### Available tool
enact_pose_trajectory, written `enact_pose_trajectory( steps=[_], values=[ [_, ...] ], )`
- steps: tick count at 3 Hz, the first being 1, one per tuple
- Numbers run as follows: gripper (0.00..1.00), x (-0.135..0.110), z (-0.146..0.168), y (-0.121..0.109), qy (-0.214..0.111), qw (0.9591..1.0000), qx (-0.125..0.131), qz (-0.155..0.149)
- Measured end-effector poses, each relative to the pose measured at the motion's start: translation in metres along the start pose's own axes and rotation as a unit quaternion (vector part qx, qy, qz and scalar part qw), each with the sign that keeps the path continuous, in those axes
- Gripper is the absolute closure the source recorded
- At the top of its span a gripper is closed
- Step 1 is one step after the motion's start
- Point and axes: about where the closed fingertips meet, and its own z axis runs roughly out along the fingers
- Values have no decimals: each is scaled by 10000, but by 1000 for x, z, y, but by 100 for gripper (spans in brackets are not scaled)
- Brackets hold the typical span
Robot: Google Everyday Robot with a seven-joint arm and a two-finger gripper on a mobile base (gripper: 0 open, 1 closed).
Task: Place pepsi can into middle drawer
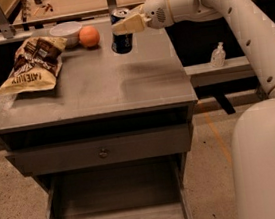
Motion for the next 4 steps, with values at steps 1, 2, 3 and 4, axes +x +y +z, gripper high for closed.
enact_pose_trajectory(
  steps=[1,2,3,4],
  values=[
    [100,-1,0,1,-8,10000,-5,1],
    [100,-9,-1,29,-75,9998,-163,95],
    [100,-43,-26,71,-392,9992,18,85],
    [100,-59,-43,118,-494,9981,257,269]
  ],
)
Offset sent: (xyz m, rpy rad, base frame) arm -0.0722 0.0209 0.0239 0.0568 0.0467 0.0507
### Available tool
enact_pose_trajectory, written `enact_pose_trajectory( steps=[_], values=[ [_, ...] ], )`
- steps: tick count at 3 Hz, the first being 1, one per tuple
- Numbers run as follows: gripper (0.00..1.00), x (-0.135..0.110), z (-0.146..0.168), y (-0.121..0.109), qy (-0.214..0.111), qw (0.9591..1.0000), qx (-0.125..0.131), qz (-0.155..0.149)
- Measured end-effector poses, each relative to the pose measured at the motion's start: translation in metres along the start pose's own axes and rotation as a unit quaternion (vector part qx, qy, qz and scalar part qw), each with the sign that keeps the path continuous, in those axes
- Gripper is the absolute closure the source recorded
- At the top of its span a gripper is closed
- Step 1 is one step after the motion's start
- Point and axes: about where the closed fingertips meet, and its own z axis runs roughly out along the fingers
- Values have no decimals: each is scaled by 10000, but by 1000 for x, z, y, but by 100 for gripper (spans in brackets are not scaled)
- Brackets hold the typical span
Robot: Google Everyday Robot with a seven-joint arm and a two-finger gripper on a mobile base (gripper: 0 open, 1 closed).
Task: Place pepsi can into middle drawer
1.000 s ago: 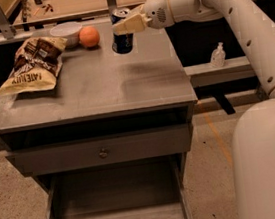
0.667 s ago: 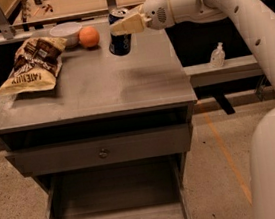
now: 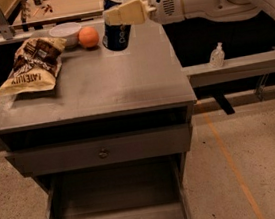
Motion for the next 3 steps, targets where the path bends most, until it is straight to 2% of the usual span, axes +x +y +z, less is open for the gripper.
enact_pose_trajectory(
  steps=[1,2,3],
  values=[
    [100,17,-6,47,-78,9990,30,429],
    [100,64,1,88,-42,9959,-126,892],
    [100,126,17,121,383,9949,-158,921]
  ],
)
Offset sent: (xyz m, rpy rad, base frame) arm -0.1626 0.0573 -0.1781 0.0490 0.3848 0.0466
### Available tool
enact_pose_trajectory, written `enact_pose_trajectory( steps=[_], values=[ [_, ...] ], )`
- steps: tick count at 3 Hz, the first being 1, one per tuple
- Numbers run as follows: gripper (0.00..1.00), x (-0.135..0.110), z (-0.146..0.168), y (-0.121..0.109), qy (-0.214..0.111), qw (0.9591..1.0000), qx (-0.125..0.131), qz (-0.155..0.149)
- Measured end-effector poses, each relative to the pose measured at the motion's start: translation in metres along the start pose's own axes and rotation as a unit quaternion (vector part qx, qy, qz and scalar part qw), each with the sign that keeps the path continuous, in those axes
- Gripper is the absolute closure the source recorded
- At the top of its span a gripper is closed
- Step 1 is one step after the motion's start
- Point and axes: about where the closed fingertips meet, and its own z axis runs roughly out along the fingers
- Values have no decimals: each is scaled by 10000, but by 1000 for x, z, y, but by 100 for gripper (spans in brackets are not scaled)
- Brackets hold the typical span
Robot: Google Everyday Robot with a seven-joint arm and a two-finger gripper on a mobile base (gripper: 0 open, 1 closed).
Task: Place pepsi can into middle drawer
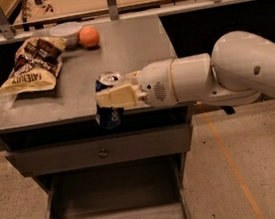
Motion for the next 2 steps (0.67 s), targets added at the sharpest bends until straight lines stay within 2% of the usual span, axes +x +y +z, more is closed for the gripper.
enact_pose_trajectory(
  steps=[1,2],
  values=[
    [100,31,10,8,236,9996,-73,105],
    [100,48,21,22,165,9995,-113,265]
  ],
)
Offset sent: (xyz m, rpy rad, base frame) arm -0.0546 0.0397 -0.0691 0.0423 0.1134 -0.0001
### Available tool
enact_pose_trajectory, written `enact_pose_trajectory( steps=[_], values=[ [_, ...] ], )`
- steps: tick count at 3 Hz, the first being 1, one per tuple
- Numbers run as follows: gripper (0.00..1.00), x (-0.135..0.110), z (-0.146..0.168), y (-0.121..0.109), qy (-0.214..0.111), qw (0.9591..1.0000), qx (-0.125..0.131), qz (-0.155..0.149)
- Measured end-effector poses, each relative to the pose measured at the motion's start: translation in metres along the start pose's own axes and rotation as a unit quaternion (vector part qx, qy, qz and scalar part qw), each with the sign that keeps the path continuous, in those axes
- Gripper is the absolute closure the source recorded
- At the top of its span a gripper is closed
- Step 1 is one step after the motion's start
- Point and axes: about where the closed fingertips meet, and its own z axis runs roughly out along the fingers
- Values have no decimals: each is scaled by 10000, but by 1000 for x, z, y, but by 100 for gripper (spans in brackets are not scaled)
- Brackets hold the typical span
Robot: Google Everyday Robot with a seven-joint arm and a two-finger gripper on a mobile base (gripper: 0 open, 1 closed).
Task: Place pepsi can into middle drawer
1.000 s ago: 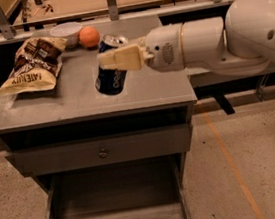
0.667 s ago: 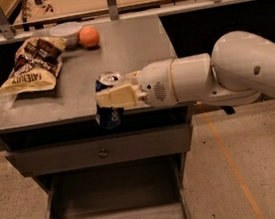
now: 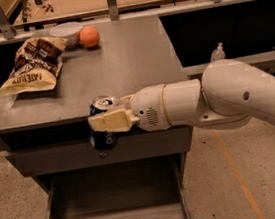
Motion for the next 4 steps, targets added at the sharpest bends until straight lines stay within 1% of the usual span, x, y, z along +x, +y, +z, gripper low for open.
enact_pose_trajectory(
  steps=[1,2,3,4],
  values=[
    [100,35,20,16,135,9998,-133,-20],
    [100,70,40,18,220,9994,-225,-107],
    [100,70,40,18,220,9994,-224,-107],
    [100,101,52,15,333,9994,-97,24]
  ],
)
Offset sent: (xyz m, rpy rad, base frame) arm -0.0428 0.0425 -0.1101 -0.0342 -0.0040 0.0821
